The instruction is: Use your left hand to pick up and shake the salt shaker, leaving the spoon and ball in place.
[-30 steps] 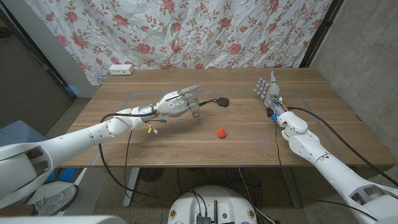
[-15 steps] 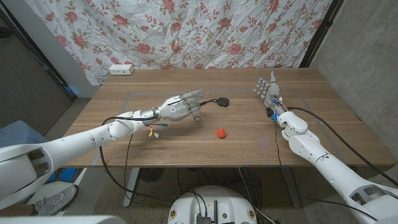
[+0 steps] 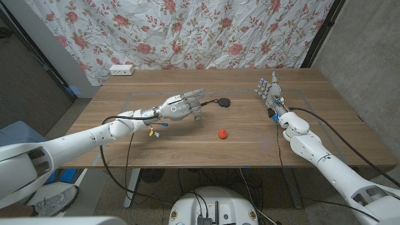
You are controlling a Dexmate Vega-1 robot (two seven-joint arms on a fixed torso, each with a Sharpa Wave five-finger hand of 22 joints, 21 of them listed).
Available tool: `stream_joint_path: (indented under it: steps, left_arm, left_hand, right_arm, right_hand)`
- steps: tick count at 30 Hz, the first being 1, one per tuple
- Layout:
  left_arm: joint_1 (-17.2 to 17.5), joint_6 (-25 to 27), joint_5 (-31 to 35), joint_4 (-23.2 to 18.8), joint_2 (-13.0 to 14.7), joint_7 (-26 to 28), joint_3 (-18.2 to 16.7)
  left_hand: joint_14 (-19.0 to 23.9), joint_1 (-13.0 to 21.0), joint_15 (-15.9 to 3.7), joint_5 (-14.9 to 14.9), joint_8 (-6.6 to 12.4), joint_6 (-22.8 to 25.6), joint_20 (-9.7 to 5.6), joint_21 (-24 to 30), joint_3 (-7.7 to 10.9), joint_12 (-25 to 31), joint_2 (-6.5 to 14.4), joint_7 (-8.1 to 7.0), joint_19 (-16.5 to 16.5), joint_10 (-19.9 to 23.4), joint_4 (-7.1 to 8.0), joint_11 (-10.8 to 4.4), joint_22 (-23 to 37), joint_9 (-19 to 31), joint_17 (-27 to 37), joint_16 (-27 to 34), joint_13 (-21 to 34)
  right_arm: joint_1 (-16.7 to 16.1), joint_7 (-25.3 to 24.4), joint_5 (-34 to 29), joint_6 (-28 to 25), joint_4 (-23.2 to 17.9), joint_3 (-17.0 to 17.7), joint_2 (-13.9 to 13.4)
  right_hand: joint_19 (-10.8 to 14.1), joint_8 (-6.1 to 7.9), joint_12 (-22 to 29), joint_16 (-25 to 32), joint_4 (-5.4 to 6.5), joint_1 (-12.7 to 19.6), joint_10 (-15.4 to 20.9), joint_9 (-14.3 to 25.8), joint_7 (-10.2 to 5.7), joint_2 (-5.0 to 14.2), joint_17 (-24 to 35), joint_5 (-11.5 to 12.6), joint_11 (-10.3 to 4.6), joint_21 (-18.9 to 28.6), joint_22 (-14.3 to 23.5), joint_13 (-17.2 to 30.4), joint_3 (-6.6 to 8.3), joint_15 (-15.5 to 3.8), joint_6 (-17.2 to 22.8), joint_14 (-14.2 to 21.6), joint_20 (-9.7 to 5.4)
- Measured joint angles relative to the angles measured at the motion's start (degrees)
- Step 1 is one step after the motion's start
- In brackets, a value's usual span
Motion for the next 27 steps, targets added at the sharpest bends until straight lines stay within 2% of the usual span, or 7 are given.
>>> stream_joint_path:
  steps: [11,16,27]
  left_arm:
    - [-1.28,0.62,-0.08,0.37,-0.05,0.0,-0.12]
    - [-3.27,0.89,-0.15,1.56,0.01,0.0,-0.63]
    - [-5.15,2.01,-0.42,2.98,-0.17,0.0,-0.83]
  left_hand:
    - [0.0,-0.16,0.0,-0.03,0.32,0.0,0.0,0.0,-0.39,0.0,0.16,0.0,0.0,0.0,0.09,0.0,0.0,0.0,0.0,0.0,0.01]
    - [0.0,-0.16,0.0,-0.04,0.32,-0.01,0.0,0.0,-0.4,0.0,0.16,-0.01,0.0,-0.01,0.08,0.0,0.0,0.0,0.0,0.0,0.0]
    - [0.0,-0.31,0.0,-0.1,0.33,-0.01,0.0,0.0,-0.55,0.0,0.31,-0.01,0.0,-0.01,-0.07,0.01,0.0,0.0,-0.01,0.0,0.32]
  right_arm:
    - [0.0,0.0,0.0,-0.01,-0.01,0.0,0.0]
    - [0.0,0.0,0.0,-0.01,-0.01,0.0,0.0]
    - [0.0,0.0,0.0,-0.01,-0.01,0.0,0.0]
  right_hand:
    - [0.0,0.0,0.0,0.0,0.0,0.0,0.0,0.0,0.0,0.0,0.0,0.0,0.0,0.0,0.0,0.0,0.0,0.0,0.0,0.0,0.0]
    - [0.0,0.0,0.0,0.0,0.0,0.0,0.0,0.0,0.0,0.0,0.0,0.0,0.0,0.0,0.0,0.0,0.0,0.0,0.0,0.0,0.0]
    - [0.0,0.0,0.0,0.0,0.0,0.0,0.0,0.0,0.0,0.0,0.0,0.0,0.0,0.0,0.0,0.33,0.0,0.0,0.0,0.0,0.0]
